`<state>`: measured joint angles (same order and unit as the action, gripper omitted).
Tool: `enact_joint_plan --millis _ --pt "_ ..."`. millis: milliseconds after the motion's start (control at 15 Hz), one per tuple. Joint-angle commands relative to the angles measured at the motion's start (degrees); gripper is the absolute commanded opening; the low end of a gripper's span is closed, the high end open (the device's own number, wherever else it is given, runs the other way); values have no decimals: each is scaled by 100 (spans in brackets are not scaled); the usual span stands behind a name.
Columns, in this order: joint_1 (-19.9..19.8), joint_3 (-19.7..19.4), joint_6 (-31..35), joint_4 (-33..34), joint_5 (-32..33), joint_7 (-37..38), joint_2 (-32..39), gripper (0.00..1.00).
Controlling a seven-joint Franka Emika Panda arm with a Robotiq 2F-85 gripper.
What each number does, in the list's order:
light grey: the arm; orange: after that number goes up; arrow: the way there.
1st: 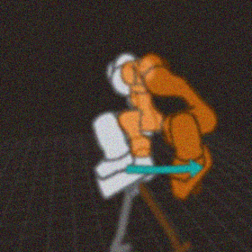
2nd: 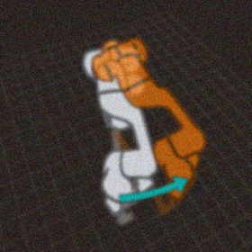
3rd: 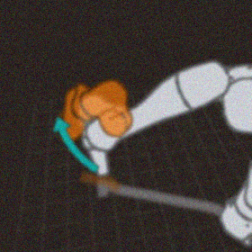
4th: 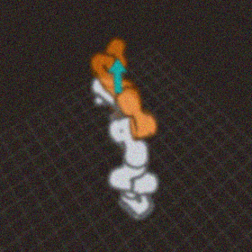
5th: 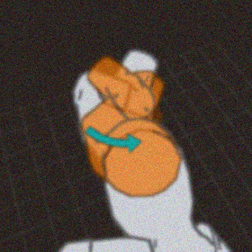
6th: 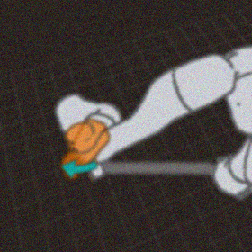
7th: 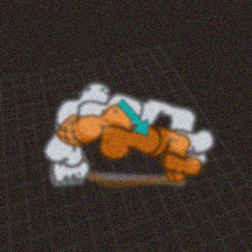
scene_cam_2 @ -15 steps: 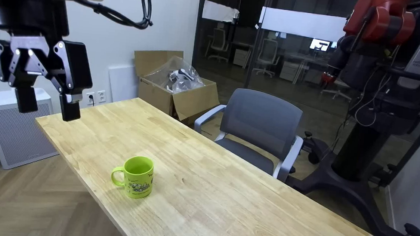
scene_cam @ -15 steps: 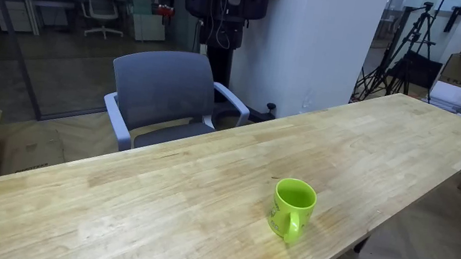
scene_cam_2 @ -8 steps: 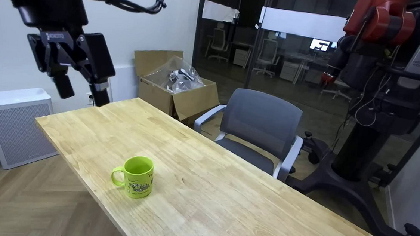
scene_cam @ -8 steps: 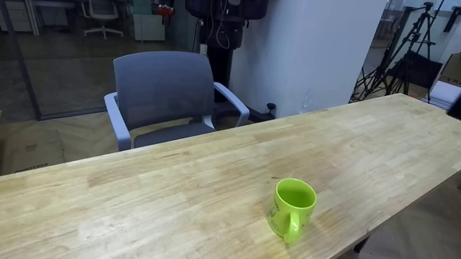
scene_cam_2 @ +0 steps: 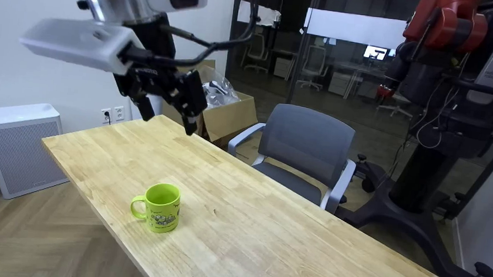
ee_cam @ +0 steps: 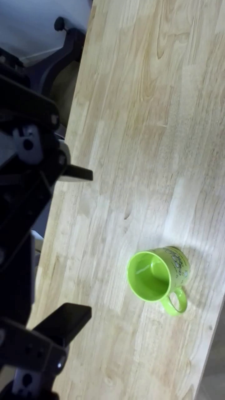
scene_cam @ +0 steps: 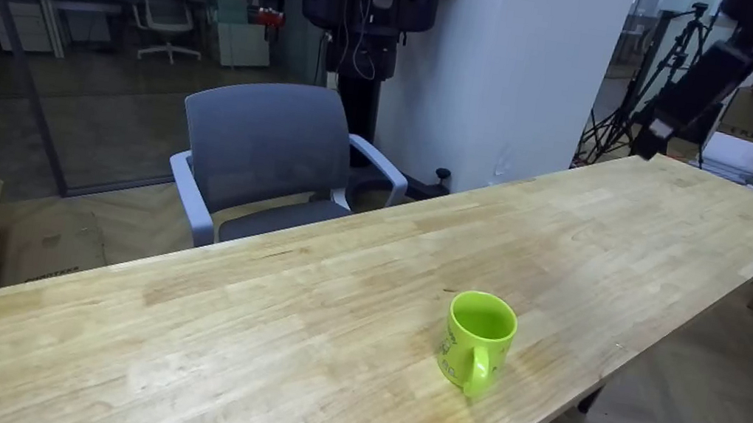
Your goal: Pick up the cup from the table and move it slightly forward.
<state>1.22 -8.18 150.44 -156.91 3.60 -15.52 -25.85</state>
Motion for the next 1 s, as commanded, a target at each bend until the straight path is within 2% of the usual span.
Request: enact_joint_plan --millis 0,67,267,333,667,800,933 --pt "84 -29 -224 664 -103 -296 1061 100" --pt "27 -16 -59 237 -135 -295 531 100" --pt "5 44 -73 498 -136 -296 1028 100" --pt "-92 143 -117 510 105 -130 1012 100" --pt "-60 370 -455 1259 578 -442 2012 100" --pt "-56 457 -422 1562 820 -623 2458 100" --pt "-27 513 -327 1793 796 -1068 2818 100"
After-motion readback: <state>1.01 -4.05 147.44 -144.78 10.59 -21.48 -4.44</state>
